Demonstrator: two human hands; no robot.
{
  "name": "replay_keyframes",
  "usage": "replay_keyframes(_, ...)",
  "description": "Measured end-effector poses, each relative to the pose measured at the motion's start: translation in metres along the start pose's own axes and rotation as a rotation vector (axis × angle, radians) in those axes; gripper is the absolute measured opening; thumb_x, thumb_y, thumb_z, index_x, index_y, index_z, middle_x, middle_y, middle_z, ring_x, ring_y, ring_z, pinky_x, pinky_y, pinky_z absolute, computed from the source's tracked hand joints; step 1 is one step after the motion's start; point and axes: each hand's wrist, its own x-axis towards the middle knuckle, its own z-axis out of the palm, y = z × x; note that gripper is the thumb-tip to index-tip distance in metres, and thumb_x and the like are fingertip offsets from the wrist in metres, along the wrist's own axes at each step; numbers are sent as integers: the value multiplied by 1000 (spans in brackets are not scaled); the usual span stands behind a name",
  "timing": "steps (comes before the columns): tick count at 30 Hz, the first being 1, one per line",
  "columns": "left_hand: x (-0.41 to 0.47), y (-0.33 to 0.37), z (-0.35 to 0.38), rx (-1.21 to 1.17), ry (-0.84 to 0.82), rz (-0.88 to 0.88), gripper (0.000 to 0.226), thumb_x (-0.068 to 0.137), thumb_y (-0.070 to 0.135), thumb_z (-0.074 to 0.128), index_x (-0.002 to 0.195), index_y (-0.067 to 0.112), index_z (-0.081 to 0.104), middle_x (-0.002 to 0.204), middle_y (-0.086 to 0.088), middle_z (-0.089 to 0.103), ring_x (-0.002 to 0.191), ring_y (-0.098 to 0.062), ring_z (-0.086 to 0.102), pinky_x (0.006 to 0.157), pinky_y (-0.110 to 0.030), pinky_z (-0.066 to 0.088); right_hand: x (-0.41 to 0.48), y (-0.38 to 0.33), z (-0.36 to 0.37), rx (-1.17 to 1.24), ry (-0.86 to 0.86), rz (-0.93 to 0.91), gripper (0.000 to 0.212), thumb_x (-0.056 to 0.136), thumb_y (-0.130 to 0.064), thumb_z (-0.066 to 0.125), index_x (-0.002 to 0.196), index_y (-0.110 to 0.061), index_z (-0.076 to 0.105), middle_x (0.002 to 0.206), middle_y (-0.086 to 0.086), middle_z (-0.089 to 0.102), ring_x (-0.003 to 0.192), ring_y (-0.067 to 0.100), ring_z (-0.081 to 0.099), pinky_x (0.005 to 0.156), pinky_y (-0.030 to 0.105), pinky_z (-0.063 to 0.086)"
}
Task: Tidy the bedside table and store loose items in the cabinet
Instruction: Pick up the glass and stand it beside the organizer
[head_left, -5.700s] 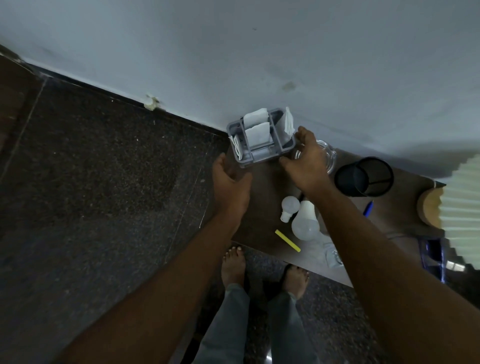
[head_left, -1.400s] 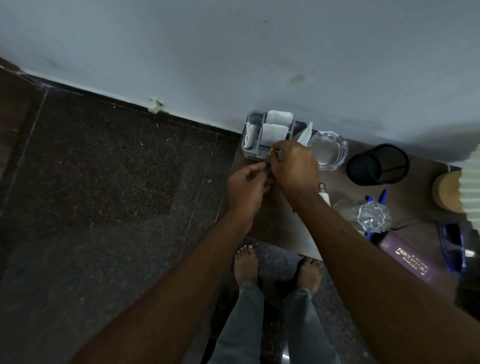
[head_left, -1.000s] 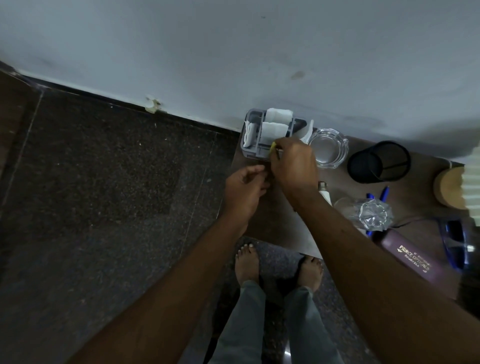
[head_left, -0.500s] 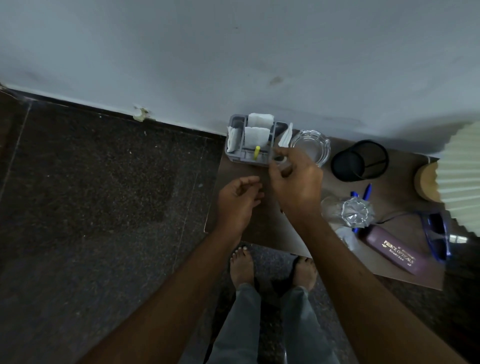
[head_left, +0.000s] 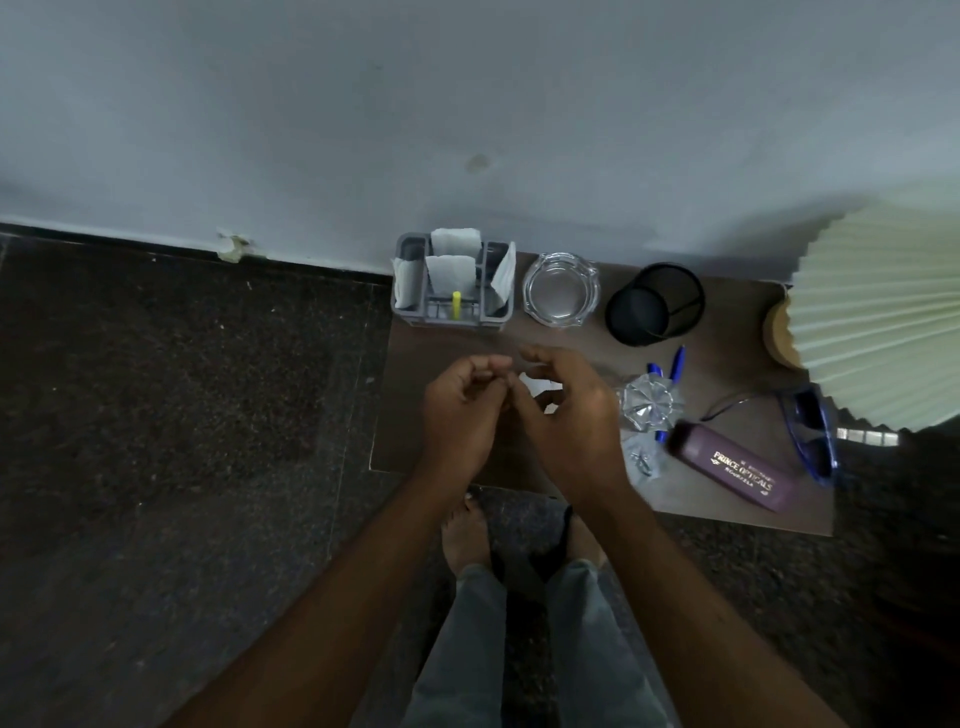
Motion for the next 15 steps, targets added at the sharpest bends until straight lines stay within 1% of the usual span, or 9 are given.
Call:
replay_keyframes(3,-5,-1,7,7,-16,-14,21,93,-3,62,106,7,74,97,-7,76,78,0,71,67,-13,55,-8,3,-8,30,23,23,30,88,-20,75,118,-20,67,110,-8,68,98,2,65,71,25,58)
replay_keyframes(4,-8,-2,10,11,-20,-16,21,93,-3,62,107,6,74,97,-7,76,79,0,72,67,-12,54,-11,4,-11,32,28,22,30,88,-20,75,117,-21,67,110,-9,68,97,1,65,69,23,58)
replay_keyframes(8,-20,-2,18,-26,-53,-27,20,94,-4,61,106,6,73,99,-7,76,86,-5,73,70,-14,55,-22,5,-23,38,34,32,30,90,-21,73,118,-25,65,110,-12,67,97,2,66,71,24,58)
replay_keyframes(11,-30,-2,26,-17,-74,-33,18,95,-2,61,107,5,73,103,-11,76,92,-14,74,76,-20,59,-28,5,-36,39,58,9,29,90,-22,73,119,-25,65,112,-12,66,101,0,65,71,16,56)
replay_keyframes(13,-36,-2,32,9,-84,-16,17,95,0,62,107,5,73,102,-9,76,91,-13,73,77,-21,60,-31,5,-46,46,79,9,30,90,-22,73,119,-24,66,112,-14,66,103,1,64,71,13,54)
replay_keyframes(15,-40,-3,40,40,-110,3,16,95,3,63,107,6,74,102,-5,76,92,-13,73,77,-21,59,-33,7,-57,35,109,14,31,89,-24,73,119,-26,65,112,-17,65,104,0,64,72,11,53)
